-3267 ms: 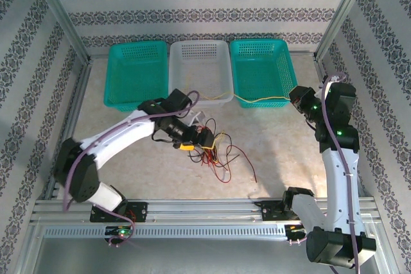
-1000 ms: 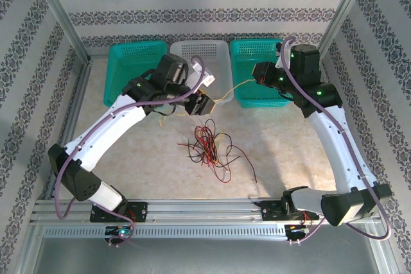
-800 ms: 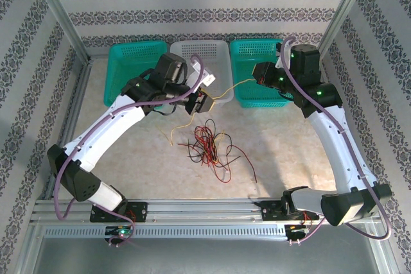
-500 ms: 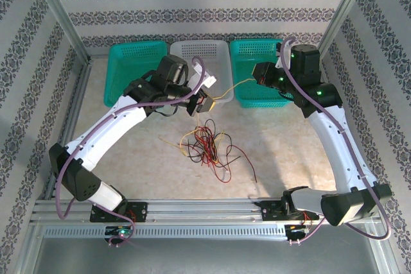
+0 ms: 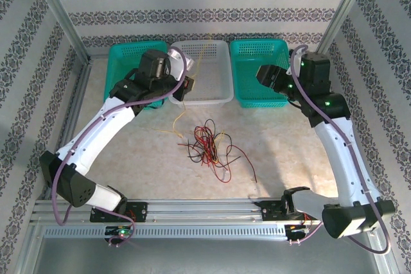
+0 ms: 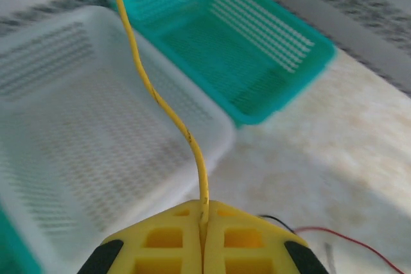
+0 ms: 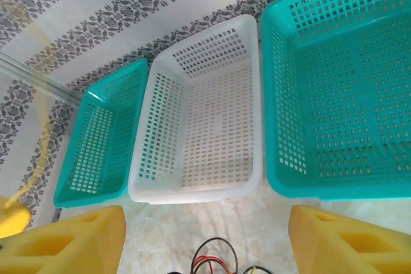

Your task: Untangle the cables

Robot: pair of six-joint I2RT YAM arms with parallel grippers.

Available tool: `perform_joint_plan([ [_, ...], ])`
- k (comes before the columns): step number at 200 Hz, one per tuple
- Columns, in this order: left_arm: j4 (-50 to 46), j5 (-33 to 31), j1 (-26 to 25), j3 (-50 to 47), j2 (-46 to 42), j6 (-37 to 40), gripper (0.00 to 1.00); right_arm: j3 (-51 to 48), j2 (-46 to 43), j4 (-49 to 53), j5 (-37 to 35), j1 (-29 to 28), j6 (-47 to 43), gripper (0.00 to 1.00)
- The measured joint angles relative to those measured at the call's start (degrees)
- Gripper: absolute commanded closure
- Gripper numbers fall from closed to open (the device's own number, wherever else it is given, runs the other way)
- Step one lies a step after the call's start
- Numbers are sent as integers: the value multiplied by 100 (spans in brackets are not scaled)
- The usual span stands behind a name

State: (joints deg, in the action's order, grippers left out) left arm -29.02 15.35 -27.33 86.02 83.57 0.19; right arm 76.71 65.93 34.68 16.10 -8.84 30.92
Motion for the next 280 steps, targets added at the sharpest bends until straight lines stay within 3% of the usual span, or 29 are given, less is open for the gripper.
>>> perform_joint_plan([
  [52,931,-1517,1252,146,651,-9,100,-990,-356,-149,103,-160,236,33],
  [89,1325,-1751,2055,824,1582,-164,100,-1370,-428,-151,133,-380,341,35],
  [134,1631,-1762,2297,1716,2592,-245,96,-1464,-365,-232,131,-457,341,36],
  [143,1633,-1766,2297,1926,2846,-247,88,-1464,-308,-256,131,-457,341,37],
  [172,1639,-1915,2297,2341,3552,-317,27,-1464,-55,-339,131,-455,326,37],
  [195,1615,-2205,2297,2339,3853,-365,1,-1462,57,-369,131,-455,319,37],
  [234,1517,-2387,2297,2085,3670,-588,1,-1462,66,-420,129,-457,317,37],
  [274,1335,-1676,2297,1143,2286,-1534,0,-1469,63,-411,-20,-686,271,38],
  [280,1305,-1460,2297,1054,2090,-1694,4,-1488,52,-417,-44,-739,256,38],
])
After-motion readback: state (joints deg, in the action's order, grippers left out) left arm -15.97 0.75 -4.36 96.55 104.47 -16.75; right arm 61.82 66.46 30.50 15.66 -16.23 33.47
